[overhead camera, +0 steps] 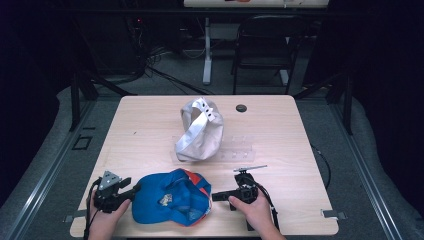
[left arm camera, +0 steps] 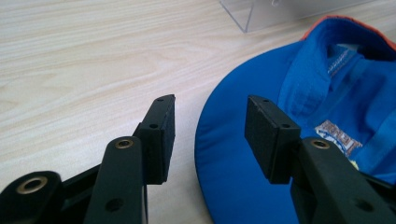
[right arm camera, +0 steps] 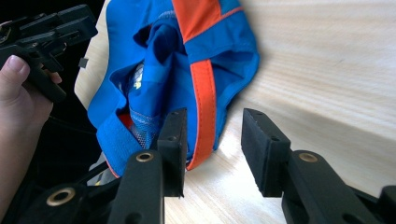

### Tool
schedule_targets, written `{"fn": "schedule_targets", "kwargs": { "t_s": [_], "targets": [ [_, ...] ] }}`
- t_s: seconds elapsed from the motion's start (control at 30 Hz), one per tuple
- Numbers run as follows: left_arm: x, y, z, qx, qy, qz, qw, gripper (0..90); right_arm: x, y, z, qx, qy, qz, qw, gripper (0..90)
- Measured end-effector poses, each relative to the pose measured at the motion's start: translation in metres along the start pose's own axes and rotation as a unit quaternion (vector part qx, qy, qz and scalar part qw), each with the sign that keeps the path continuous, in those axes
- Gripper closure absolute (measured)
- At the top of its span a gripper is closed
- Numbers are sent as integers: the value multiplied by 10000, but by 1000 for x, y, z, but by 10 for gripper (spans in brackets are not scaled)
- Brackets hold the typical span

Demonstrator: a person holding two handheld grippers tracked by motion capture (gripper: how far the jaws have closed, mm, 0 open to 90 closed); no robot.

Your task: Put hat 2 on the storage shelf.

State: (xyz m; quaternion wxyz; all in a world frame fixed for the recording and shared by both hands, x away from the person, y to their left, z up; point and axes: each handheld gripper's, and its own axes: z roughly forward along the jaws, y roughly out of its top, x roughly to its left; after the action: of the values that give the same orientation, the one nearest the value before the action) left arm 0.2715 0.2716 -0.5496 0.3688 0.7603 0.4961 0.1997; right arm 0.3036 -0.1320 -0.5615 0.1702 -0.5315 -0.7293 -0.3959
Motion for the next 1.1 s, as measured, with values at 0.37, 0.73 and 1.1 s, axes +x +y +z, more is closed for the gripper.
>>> {"fn": "schedule_targets", "kwargs": {
  "t_s": [0.37, 0.73, 1.1],
  "targets": [
    [2, -9, -8, 1, 141, -28, 9999, 532, 0, 9, 24, 234, 293, 135, 9992, 618],
    [7, -16, -19, 5, 294, -138, 9995, 532, 3, 15, 32, 595, 672, 191, 9958, 704],
    [7, -15, -18, 8, 279, -112, 9995, 533, 3, 15, 27, 749, 825, 289, 9933, 774]
  ]
}}
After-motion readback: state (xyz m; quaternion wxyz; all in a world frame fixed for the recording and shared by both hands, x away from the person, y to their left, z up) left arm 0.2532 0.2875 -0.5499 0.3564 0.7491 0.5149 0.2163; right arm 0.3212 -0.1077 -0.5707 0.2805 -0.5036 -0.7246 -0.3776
